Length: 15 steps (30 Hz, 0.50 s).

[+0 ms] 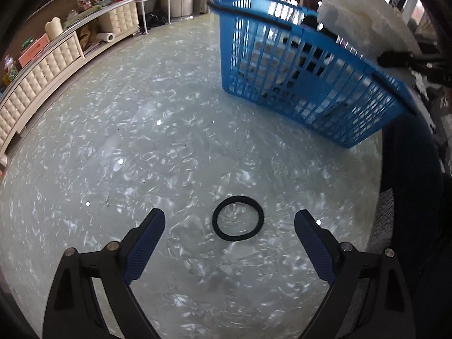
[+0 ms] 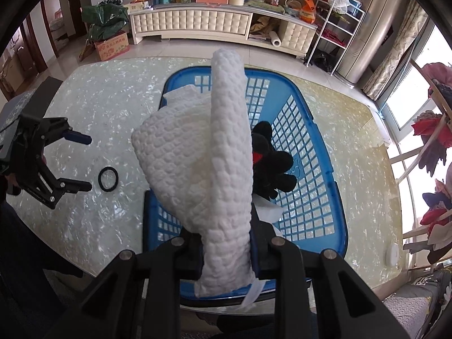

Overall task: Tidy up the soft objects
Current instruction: 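Grasp the black rubber ring with the left tool while the right tool holds the towel over the basket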

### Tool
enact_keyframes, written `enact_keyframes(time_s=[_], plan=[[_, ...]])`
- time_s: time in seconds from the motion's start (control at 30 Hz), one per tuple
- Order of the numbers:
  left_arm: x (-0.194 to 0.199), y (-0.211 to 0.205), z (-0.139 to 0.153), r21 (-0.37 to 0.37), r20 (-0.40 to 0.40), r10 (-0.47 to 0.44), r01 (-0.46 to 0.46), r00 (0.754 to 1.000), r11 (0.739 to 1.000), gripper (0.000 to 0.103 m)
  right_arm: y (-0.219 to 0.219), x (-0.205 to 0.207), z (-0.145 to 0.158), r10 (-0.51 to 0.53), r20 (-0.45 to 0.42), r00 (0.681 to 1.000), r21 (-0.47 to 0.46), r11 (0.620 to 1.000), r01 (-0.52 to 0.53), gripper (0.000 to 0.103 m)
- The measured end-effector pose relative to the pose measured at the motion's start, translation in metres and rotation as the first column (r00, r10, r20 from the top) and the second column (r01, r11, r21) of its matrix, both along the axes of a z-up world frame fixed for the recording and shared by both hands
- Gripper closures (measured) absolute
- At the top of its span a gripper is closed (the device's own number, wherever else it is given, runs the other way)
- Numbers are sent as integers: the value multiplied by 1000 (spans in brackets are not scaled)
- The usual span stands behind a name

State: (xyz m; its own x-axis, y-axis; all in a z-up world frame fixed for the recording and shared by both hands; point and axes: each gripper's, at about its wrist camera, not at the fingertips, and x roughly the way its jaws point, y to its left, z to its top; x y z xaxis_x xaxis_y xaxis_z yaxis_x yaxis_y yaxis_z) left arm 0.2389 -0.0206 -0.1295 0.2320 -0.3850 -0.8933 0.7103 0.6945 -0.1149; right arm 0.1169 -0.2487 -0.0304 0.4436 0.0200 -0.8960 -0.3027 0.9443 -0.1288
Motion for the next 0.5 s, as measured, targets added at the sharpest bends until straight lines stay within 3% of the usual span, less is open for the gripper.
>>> enact_keyframes(time_s=[0.4, 0.5], plan=[[17, -20, -34, 64, -21, -35, 37, 999, 997, 18, -6, 6, -4, 16, -47, 999, 27, 1000, -15, 80], [21, -26, -40, 67, -29, -41, 43, 999, 997, 27, -10, 8, -4, 17, -50, 999, 23, 1000, -16, 79]])
